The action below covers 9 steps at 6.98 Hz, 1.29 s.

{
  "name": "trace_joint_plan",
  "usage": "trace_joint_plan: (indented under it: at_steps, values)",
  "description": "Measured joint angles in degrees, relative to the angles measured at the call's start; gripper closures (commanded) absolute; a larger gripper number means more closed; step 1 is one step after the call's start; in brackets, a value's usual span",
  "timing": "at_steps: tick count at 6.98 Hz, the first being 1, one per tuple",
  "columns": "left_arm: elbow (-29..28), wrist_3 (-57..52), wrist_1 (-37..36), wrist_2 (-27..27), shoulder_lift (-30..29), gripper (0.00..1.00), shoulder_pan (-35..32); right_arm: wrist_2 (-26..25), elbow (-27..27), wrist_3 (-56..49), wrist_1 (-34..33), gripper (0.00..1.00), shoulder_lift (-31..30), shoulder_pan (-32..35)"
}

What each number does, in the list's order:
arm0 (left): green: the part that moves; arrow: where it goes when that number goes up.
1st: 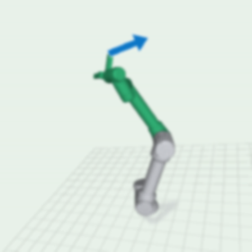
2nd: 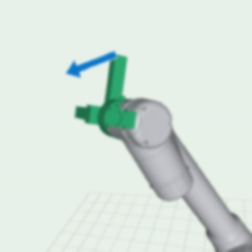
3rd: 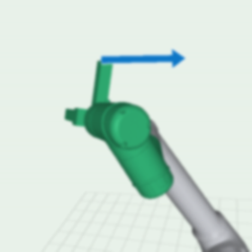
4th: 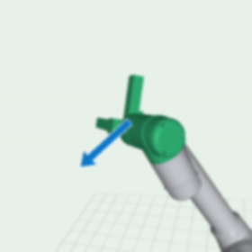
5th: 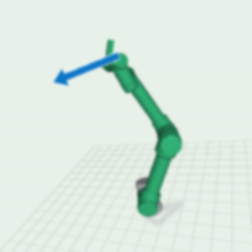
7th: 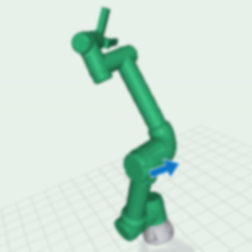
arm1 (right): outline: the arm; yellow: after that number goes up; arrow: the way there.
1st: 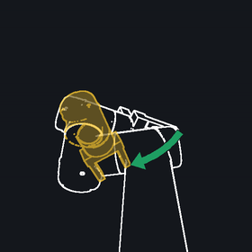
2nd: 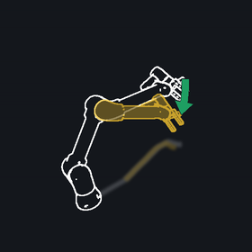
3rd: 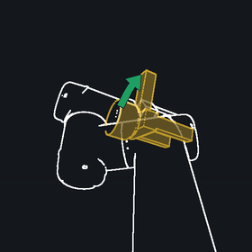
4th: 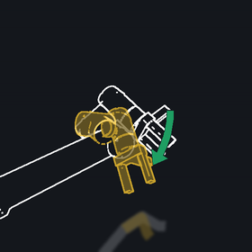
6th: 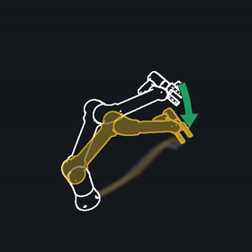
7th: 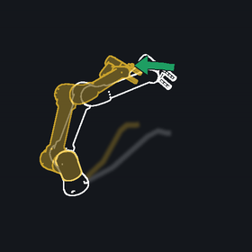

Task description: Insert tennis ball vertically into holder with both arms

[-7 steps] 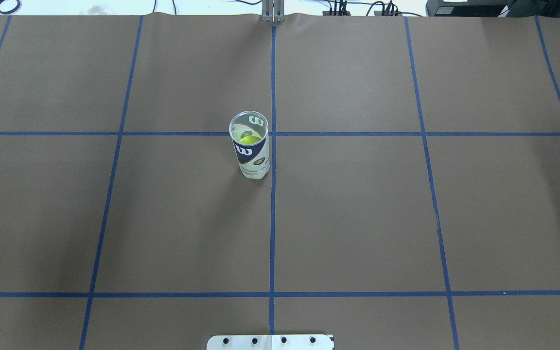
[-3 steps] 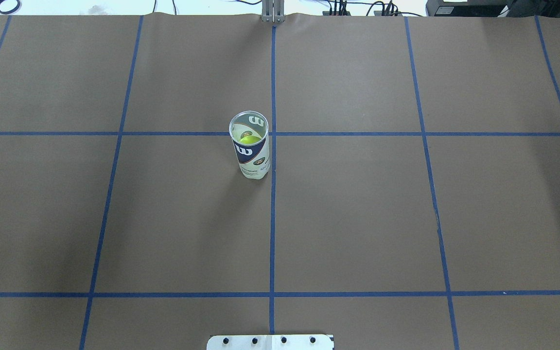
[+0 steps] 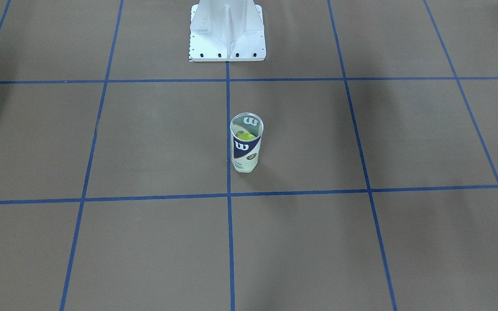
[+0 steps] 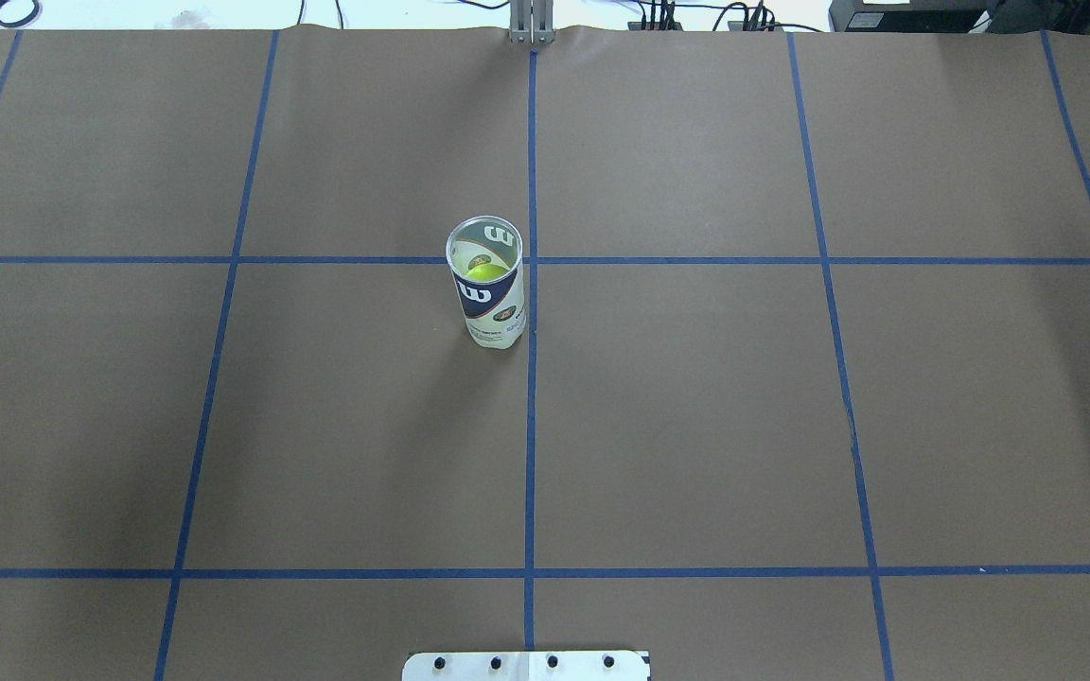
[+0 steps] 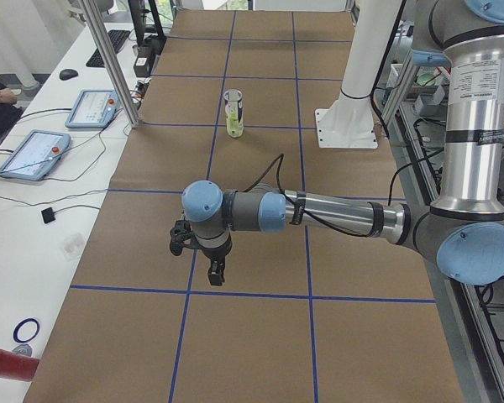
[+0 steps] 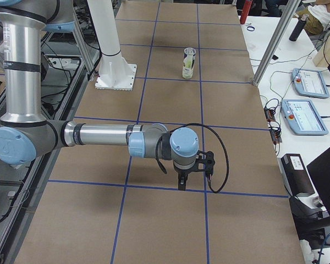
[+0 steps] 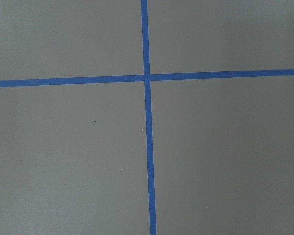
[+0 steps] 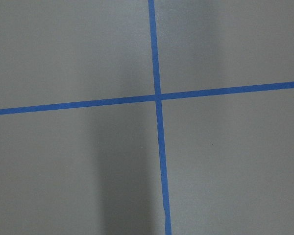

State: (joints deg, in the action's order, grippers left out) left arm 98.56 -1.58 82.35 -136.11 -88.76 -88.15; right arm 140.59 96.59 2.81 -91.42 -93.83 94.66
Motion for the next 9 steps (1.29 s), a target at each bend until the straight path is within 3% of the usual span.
trace_joint_plan:
  at_steps: [9]
  values:
    - [-0.6,-0.3,0.2,0.2,0.2,0.00,0.0,1.3,1.5,0.1,-0.3,0.00,-0.4,0.9]
